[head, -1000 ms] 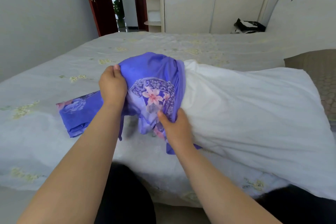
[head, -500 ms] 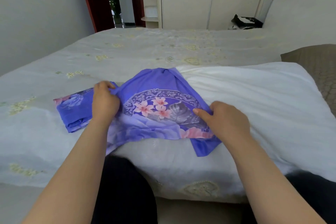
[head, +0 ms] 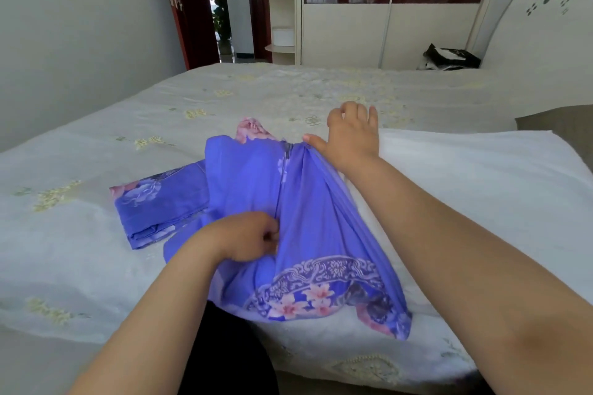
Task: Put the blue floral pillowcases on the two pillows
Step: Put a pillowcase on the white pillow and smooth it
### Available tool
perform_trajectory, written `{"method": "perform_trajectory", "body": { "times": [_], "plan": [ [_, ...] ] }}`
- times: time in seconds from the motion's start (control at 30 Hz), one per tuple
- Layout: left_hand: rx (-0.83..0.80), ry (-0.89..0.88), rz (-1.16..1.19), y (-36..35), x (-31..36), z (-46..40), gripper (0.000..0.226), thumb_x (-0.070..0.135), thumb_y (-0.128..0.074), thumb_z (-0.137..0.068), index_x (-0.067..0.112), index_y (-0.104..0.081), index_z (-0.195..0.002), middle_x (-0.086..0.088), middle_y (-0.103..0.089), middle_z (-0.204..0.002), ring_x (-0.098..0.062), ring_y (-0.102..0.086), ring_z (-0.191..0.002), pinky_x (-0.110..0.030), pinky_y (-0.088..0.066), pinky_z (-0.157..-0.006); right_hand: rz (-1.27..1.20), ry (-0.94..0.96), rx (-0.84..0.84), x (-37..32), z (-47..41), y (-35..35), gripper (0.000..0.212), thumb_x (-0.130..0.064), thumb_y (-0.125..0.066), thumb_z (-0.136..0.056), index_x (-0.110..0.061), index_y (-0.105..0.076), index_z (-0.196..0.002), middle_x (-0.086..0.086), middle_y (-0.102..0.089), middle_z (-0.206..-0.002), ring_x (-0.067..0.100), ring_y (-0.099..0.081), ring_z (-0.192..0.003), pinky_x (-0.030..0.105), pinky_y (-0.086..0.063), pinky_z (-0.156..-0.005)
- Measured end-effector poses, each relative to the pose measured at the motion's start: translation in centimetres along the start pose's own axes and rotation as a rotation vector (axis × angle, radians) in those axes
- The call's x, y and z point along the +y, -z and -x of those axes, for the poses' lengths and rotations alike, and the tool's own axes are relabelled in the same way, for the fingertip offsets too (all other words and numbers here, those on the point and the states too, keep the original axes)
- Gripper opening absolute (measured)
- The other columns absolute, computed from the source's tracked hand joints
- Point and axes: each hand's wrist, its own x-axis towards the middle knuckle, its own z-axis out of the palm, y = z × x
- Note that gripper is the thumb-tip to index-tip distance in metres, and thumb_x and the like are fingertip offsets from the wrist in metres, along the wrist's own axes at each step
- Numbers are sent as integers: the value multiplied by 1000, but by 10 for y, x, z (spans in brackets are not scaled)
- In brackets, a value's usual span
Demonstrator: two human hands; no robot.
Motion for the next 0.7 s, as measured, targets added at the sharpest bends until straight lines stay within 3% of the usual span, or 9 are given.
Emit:
{"method": "perform_trajectory", "body": {
  "times": [0.13,0.17,0.23,0.3,0.37,0.43,0.53,0.6,0.7],
  "plan": [
    [-42,11,342,21,-5,8,30,15,-60,-88,19,-52,-60,6,-58,-53,-12,-59,-57,-24,-45,-60,-68,-3,-424,5,-1,-2,80,-83,-21,-78,-15,-55,-103,6,-62,-114,26,-55,-93,32,-40,-73],
    [135,16,504,30,-9,7,27,17,-60,-90,15,-57,-64,4,-62,-57,-14,-61,-58,-27,-48,-62,-35,19,-452,8,1,-2,78,-83,-19,-78,-17,-55,-98,6,-63,-112,25,-54,-89,32,-40,-71],
    [747,115,668,51,-25,-5,17,23,-58,-92,12,-63,-79,-2,-68,-76,-18,-63,-72,-33,-49,-74,-6,76,-469,11,9,0,74,-82,-18,-79,-22,-56,-99,5,-62,-116,24,-55,-94,31,-39,-73],
    [1005,302,542,72,-37,-19,27,32,-52,-95,10,-61,-109,-8,-64,-111,-23,-59,-104,-33,-42,-91,-17,128,-503,11,14,7,73,-78,-18,-84,-24,-58,-112,4,-59,-123,25,-55,-107,32,-37,-79],
    [733,442,470,81,-42,-36,52,47,-42,-96,4,-53,-123,-17,-56,-127,-29,-53,-115,-34,-38,-94,-99,118,-555,7,13,19,74,-74,-15,-87,-19,-62,-103,6,-61,-105,28,-55,-104,33,-36,-82],
    [504,429,540,83,-35,-44,54,54,-38,-95,5,-61,-98,-16,-61,-96,-29,-57,-87,-33,-40,-76,-197,41,-566,6,8,29,74,-73,-15,-88,-13,-57,-74,7,-56,-77,27,-56,-79,32,-38,-73],
    [603,312,588,82,-21,-44,47,39,-53,-94,16,-34,-58,-4,-32,-56,-19,-28,-53,-30,-21,-51,-331,-21,-426,6,-9,24,64,-67,-38,-88,-12,-42,-56,5,-47,-55,24,-49,-54,28,-36,-57],
    [719,281,494,81,-15,-39,50,30,-54,-94,17,-25,-56,-2,-24,-54,-19,-21,-52,-33,-16,-50,-451,-35,-373,3,-18,20,58,-61,-55,-83,-15,-35,-53,2,-39,-50,21,-43,-48,26,-33,-54],
    [870,303,394,76,-10,-31,48,28,-50,-96,12,-28,-56,-5,-31,-52,-23,-28,-53,-34,-20,-49,-263,25,-584,-8,-23,27,49,-56,-53,-85,-15,-42,-61,1,-45,-58,17,-40,-49,26,-30,-51]
  ]
}}
